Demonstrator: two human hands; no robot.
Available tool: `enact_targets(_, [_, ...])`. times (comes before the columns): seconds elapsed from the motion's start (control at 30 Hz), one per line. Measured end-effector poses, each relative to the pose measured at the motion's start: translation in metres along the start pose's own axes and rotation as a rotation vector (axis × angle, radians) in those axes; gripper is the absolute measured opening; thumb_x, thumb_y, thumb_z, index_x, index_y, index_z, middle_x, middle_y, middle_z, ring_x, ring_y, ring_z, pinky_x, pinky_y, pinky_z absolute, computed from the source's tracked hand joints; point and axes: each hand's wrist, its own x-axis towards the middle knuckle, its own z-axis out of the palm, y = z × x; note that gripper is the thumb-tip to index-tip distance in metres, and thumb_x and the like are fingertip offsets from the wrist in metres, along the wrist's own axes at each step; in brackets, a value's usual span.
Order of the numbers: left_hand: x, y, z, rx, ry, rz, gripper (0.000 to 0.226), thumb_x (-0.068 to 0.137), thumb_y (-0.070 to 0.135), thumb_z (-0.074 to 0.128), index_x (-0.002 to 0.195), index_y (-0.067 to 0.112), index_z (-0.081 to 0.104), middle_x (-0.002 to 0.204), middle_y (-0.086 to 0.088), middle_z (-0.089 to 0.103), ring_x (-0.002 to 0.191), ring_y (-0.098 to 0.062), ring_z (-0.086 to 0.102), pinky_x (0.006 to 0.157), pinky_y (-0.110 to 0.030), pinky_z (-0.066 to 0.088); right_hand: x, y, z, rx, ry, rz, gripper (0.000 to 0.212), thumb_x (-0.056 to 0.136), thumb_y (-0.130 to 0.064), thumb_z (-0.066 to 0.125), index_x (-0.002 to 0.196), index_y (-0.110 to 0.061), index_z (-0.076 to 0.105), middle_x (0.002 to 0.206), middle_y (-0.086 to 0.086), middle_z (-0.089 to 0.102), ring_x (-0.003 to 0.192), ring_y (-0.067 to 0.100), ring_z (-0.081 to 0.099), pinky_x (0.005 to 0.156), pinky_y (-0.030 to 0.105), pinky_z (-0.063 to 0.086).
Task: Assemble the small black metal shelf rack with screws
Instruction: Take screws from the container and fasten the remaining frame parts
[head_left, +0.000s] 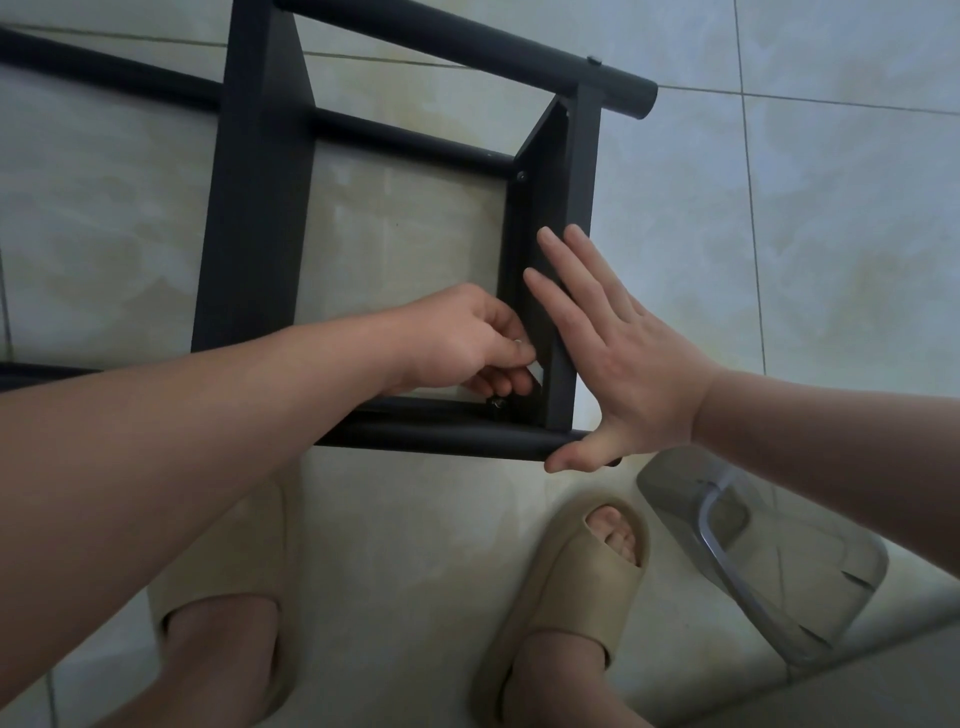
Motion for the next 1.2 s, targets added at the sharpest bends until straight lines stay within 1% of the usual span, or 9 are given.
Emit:
enact_targets(0.23, [-0.003, 0.0, -0.007, 0.158, -0.028, 0.035, 0.018, 0.099, 0.012, 0.059, 0.082, 0.014, 0.066, 0.072, 0.001, 0.073, 0.067, -0.009, 0.065, 0.069, -0.024, 0.054, 0.0, -0.001, -0.001, 0.0, -0.006, 0.002, 0.137, 0.07, -0.092, 0.048, 0.154, 0.012, 0.019, 0.163, 0.033, 0.005, 0.153, 0.047, -0.003, 0.127, 0.051, 0.005])
enact_targets(0.33, [-0.003, 0.0, -0.01, 0.208, -0.048, 0.041, 0.018, 0.099, 0.012, 0.06, 0.083, 0.014, 0.066, 0.074, -0.001, 0.074, 0.069, -0.011, 0.066, 0.07, -0.025, 0.055, 0.0, -0.001, -0.002, 0.004, -0.01, 0.006, 0.137, 0.07, -0.092, 0.048, 0.154, 0.012, 0.019, 0.163, 0.032, 0.005, 0.153, 0.046, -0.004, 0.127, 0.05, 0.005])
enact_targets(0.5, [-0.006, -0.004, -0.013, 0.241, -0.08, 0.038, 0.017, 0.098, 0.011, 0.06, 0.082, 0.014, 0.066, 0.074, -0.002, 0.075, 0.066, -0.009, 0.066, 0.07, -0.025, 0.055, 0.0, -0.001, -0.001, 0.001, -0.009, 0.008, 0.137, 0.069, -0.092, 0.049, 0.155, 0.01, 0.018, 0.164, 0.031, 0.004, 0.154, 0.045, -0.005, 0.127, 0.051, 0.005])
enact_targets(0.83, [-0.007, -0.007, -0.01, 0.311, -0.128, 0.04, 0.018, 0.097, 0.008, 0.062, 0.08, 0.014, 0.067, 0.07, 0.001, 0.072, 0.064, -0.007, 0.064, 0.07, -0.026, 0.054, -0.001, 0.0, 0.0, -0.004, -0.008, 0.005, 0.138, 0.07, -0.094, 0.047, 0.156, 0.01, 0.017, 0.164, 0.031, 0.003, 0.154, 0.045, -0.006, 0.127, 0.05, 0.004])
enact_targets(1.03, [-0.004, -0.008, -0.01, 0.375, -0.179, 0.025, 0.017, 0.095, 0.012, 0.065, 0.079, 0.016, 0.067, 0.07, 0.002, 0.069, 0.069, -0.013, 0.062, 0.073, -0.031, 0.054, 0.0, -0.001, 0.0, 0.0, -0.009, 0.004, 0.137, 0.07, -0.093, 0.048, 0.155, 0.01, 0.018, 0.164, 0.031, 0.004, 0.154, 0.045, -0.005, 0.127, 0.051, 0.005])
enact_targets(1.1, [-0.004, -0.009, -0.01, 0.428, -0.193, 0.023, 0.018, 0.095, 0.017, 0.066, 0.078, 0.021, 0.067, 0.066, 0.009, 0.067, 0.066, -0.007, 0.061, 0.072, -0.031, 0.052, 0.0, -0.001, 0.0, 0.0, -0.01, 0.004, 0.137, 0.07, -0.093, 0.048, 0.155, 0.01, 0.018, 0.164, 0.031, 0.004, 0.154, 0.045, -0.005, 0.127, 0.051, 0.005])
enact_targets(1.17, [-0.003, -0.01, -0.01, 0.482, -0.208, 0.032, 0.019, 0.095, 0.022, 0.067, 0.076, 0.025, 0.066, 0.057, 0.016, 0.062, 0.056, 0.002, 0.054, 0.064, -0.023, 0.045, 0.0, -0.001, 0.0, 0.002, -0.007, 0.005, 0.137, 0.069, -0.092, 0.049, 0.155, 0.01, 0.017, 0.164, 0.031, 0.004, 0.154, 0.045, -0.005, 0.127, 0.05, 0.005])
enact_targets(1.2, [-0.003, -0.01, -0.009, 0.492, -0.212, 0.037, 0.02, 0.095, 0.023, 0.067, 0.075, 0.026, 0.065, 0.055, 0.018, 0.06, 0.052, 0.004, 0.051, 0.06, -0.02, 0.041, 0.0, -0.001, 0.0, 0.004, -0.006, 0.005, 0.137, 0.069, -0.092, 0.049, 0.155, 0.01, 0.018, 0.164, 0.031, 0.004, 0.154, 0.045, -0.006, 0.127, 0.05, 0.005])
